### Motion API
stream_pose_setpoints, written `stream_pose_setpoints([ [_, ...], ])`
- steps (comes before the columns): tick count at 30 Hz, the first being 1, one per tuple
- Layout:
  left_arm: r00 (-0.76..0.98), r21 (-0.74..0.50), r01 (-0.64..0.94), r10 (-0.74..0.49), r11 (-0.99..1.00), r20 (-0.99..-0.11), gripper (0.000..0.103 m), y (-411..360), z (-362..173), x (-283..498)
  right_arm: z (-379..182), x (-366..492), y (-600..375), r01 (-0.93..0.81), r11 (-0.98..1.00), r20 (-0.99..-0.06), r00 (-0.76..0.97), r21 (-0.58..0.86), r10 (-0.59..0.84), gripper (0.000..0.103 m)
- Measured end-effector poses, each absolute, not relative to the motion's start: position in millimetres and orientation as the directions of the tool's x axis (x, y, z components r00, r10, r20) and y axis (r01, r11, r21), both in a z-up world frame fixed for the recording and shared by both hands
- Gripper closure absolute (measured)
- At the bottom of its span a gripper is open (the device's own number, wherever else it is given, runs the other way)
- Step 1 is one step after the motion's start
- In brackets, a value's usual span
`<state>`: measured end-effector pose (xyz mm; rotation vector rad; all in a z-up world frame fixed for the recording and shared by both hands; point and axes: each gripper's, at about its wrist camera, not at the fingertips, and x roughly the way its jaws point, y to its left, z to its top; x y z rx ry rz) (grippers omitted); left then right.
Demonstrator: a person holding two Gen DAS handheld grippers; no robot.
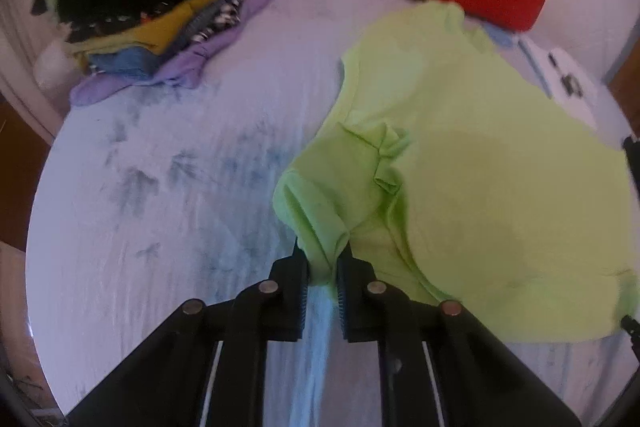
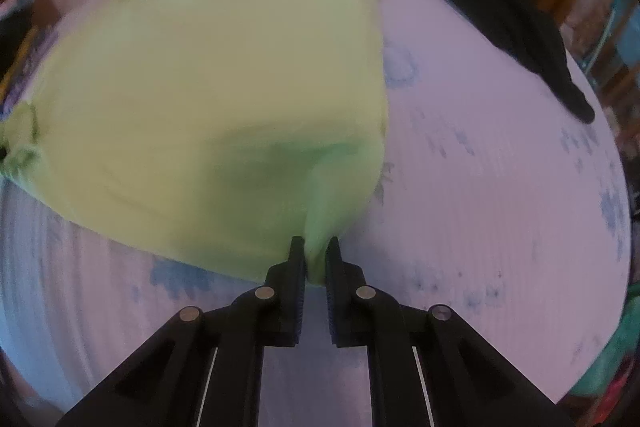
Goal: Fold clothes
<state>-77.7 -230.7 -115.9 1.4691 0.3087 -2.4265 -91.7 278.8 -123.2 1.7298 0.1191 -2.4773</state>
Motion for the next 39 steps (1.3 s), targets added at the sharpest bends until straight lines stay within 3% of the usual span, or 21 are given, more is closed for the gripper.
stream_pose_setpoints([
  [6,-0.447,-0.066,0.328,-0.093,-0.942,-0.890,0.091,-226.8,-76.7,-46.3,-77.2,-77.1,328.1,0.072,-0.979,-0.897,-0.392,0.192,-0.205,0.094],
  [11,-0.369,-0.078,0.320,-0.048,-0.944,-0.928,0.091,-205.3,-76.6,-6.6,-51.4,-61.1,352.8,0.061,-0.977,-0.896,-0.392,0.204,-0.212,0.094],
  [15,-0.222,-0.049,0.296,-0.019,-0.954,-0.975,0.085,-190.4,-125.2,17.6,-73.2,-45.3,366.9,0.048,-0.984,-0.945,-0.274,0.174,-0.181,0.094],
  [18,-0.212,0.016,0.284,-0.079,-0.959,-0.974,0.077,-187.7,-125.8,26.6,-98.1,-41.3,365.4,0.024,-0.999,-0.975,-0.215,0.045,-0.049,0.083],
  [20,-0.262,0.041,0.280,-0.117,-0.959,-0.958,0.068,-191.3,-108.3,32.1,-94.6,-39.5,360.3,0.030,-0.991,-0.960,-0.252,-0.132,0.120,0.071],
  [23,-0.381,0.023,0.283,-0.135,-0.959,-0.914,0.044,-197.3,-74.2,37.4,-70.2,-43.5,327.3,0.126,-0.990,-0.933,-0.360,-0.064,0.015,0.069],
  [28,-0.484,-0.061,0.209,-0.049,-0.976,-0.874,0.043,-189.6,-65.7,27.6,-56.1,-34.0,230.7,0.388,-0.919,-0.880,-0.411,0.068,-0.239,0.069],
  [30,-0.489,-0.091,0.151,0.006,-0.984,-0.873,0.043,-185.5,-75.0,20.3,-57.3,-26.1,181.5,0.509,-0.852,-0.853,-0.384,0.123,-0.353,0.078],
  [31,-0.486,-0.099,0.122,0.027,-0.988,-0.874,0.043,-184.0,-80.6,15.9,-58.0,-22.0,157.1,0.565,-0.812,-0.838,-0.365,0.146,-0.405,0.088],
  [39,-0.413,-0.160,-0.006,0.149,-0.987,-0.899,0.043,-187.5,-121.0,3.1,-97.2,25.5,39.9,0.735,-0.660,-0.829,-0.269,0.152,-0.490,0.088],
])
